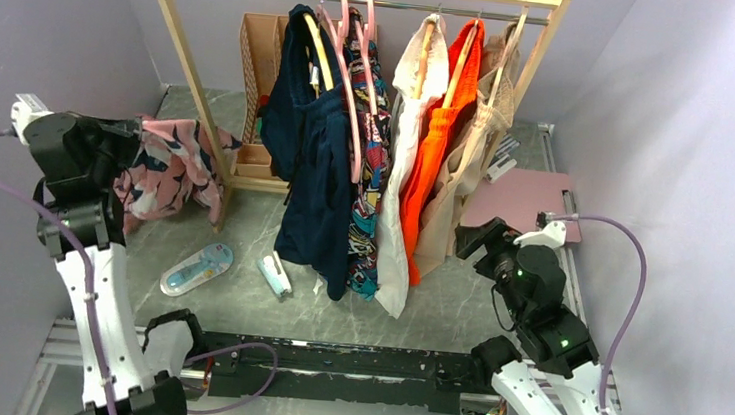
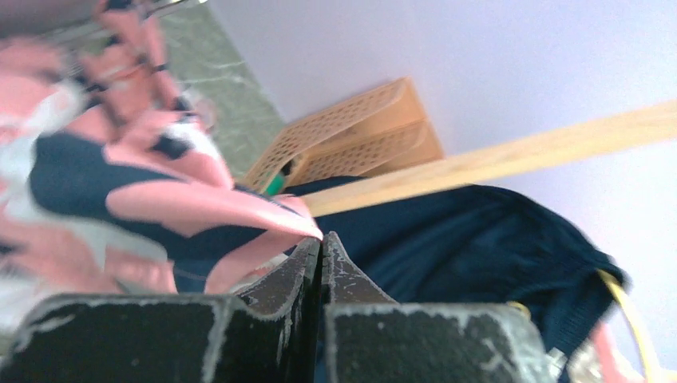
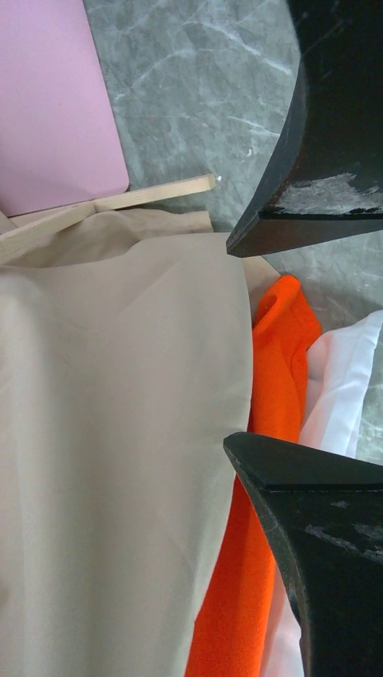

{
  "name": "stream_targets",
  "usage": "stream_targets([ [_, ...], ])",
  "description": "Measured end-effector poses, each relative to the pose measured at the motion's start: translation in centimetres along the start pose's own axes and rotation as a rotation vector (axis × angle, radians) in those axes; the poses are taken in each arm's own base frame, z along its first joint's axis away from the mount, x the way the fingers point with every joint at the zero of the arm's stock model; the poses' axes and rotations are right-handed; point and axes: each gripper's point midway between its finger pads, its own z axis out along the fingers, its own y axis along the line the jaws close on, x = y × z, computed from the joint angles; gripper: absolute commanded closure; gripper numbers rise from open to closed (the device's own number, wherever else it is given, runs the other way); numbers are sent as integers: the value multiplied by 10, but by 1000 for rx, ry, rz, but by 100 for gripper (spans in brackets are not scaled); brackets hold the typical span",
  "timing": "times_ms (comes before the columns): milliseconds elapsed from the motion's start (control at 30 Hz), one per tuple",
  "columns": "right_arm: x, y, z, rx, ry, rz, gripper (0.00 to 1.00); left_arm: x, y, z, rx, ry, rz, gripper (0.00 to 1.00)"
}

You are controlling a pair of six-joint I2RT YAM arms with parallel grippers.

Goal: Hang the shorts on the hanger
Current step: Adjust the shorts at the center of the board.

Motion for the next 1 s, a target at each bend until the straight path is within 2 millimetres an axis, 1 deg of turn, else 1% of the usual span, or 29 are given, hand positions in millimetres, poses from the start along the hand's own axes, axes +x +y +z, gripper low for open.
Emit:
stream_targets([
  [67, 2, 0, 4, 4, 4, -10, 15, -8, -22, -18, 64, -13, 0, 93],
  [133, 5, -1, 9, 13, 20, -28, 15, -15, -50, -40, 147, -10, 8, 93],
  [200, 8, -1, 12, 17, 33, -42, 15, -24, -84, -66, 247, -6, 24, 93],
  [233, 8, 0, 12, 14, 35, -48, 15, -30, -105, -84, 314, -9, 37, 93],
  [267, 8, 1, 12, 7, 35, -50, 15, -35, -120, -98, 365, -13, 48, 93],
  [300, 6, 2, 10, -3, 29, -51, 15, -40, -141, -118, 437, -18, 64, 93],
  [367, 2, 5, 6, -22, 11, -45, 15, -45, -172, -153, 565, -21, 86, 93],
  [400, -1, 7, 4, -38, -3, -41, 15, -45, -186, -174, 636, -21, 96, 93],
  [467, -3, 11, -1, -69, -13, -39, 15, -42, -205, -209, 756, -10, 108, 93],
  [533, -5, 16, -4, -96, -11, -47, 15, -34, -213, -237, 854, 23, 110, 93],
  [600, -7, 22, -9, -128, -3, -57, 15, -21, -212, -251, 906, 76, 103, 93],
  [633, -8, 25, -12, -142, -1, -61, 15, -13, -207, -253, 918, 113, 97, 93],
  [700, -11, 34, -21, -194, 5, -73, 15, 1, -196, -250, 913, 175, 82, 93],
  [767, -15, 43, -31, -256, 6, -86, 15, 19, -179, -239, 885, 248, 61, 93],
  [867, -18, 61, -54, -373, 20, -117, 16, 55, -140, -215, 805, 381, 23, 93],
  [933, -19, 71, -69, -448, 35, -142, 17, 81, -110, -196, 735, 464, 2, 93],
  [967, -18, 76, -75, -486, 43, -153, 18, 98, -89, -184, 681, 513, -7, 93],
  [1000, -16, 79, -81, -520, 54, -165, 18, 111, -74, -175, 641, 548, -13, 93],
])
